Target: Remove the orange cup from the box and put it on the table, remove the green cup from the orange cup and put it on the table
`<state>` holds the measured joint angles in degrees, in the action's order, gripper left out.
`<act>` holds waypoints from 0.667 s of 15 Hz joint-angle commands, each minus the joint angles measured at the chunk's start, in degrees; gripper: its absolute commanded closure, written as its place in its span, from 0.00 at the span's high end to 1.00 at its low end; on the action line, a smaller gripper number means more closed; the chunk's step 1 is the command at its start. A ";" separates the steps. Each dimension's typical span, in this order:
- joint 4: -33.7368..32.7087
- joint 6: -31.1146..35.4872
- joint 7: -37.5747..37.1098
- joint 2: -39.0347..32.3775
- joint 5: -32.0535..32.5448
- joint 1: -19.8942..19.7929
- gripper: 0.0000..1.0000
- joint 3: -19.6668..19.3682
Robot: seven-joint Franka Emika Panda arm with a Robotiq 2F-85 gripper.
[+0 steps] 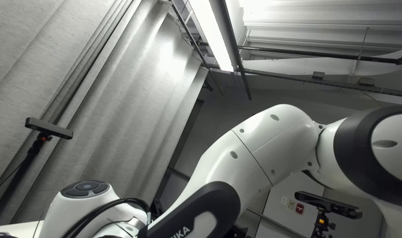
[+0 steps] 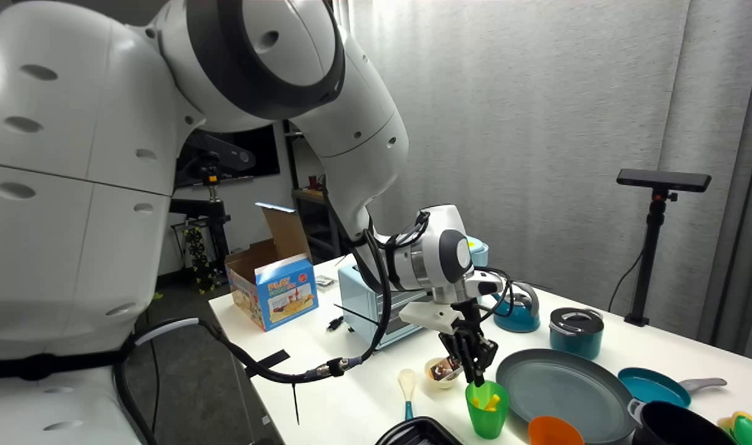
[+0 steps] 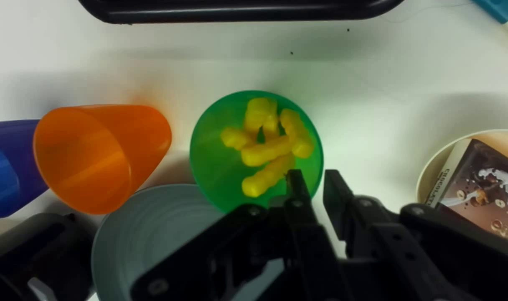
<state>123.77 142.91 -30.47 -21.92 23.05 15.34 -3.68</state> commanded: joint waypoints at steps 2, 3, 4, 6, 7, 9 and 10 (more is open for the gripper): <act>0.09 0.91 -0.79 0.22 -0.26 -0.16 0.59 -0.39; 0.13 0.91 -0.73 0.26 -0.36 -0.25 0.67 -0.39; 0.17 0.91 -0.71 0.32 -0.39 -0.30 0.74 -0.40; 0.32 0.83 -1.07 0.52 -0.19 -0.16 0.89 -0.51; 0.42 0.58 -1.15 0.77 -0.13 -0.13 0.95 -0.58; 0.53 -0.32 -0.76 1.31 -0.42 -0.25 1.00 -0.51; 0.78 -0.44 -1.04 1.85 0.18 -0.09 1.00 -0.80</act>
<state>123.77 142.91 -30.56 -21.77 22.97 15.12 -3.94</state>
